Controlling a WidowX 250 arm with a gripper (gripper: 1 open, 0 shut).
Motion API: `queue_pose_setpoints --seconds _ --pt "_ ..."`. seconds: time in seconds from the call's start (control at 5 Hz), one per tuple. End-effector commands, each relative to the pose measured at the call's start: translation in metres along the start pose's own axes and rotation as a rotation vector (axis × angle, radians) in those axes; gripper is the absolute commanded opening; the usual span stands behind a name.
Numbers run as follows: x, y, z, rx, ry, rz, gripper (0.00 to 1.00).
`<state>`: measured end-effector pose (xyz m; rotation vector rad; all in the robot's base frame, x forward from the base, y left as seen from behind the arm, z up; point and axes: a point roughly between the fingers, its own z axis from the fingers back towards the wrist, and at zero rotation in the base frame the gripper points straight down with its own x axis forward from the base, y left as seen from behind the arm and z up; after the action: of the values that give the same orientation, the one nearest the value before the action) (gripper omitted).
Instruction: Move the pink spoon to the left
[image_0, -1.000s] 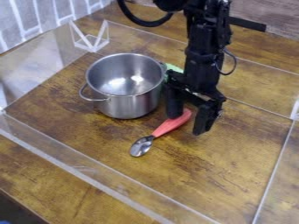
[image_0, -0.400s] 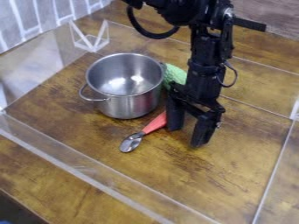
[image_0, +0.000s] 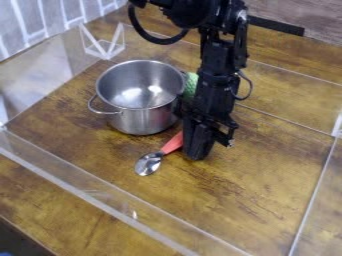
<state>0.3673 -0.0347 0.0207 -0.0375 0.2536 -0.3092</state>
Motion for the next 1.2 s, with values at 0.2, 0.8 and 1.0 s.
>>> queue_pose_setpoints --seconds 0.2,0.8,1.0 --pt "-0.007 -0.008 0.055 0.011 -0.111 0.015 0.00" --pt "-0.017 0.015 0.096 0.024 -0.192 0.052 0.00" --pt "-0.028 0.024 0.108 0.028 -0.221 0.029 0.00"
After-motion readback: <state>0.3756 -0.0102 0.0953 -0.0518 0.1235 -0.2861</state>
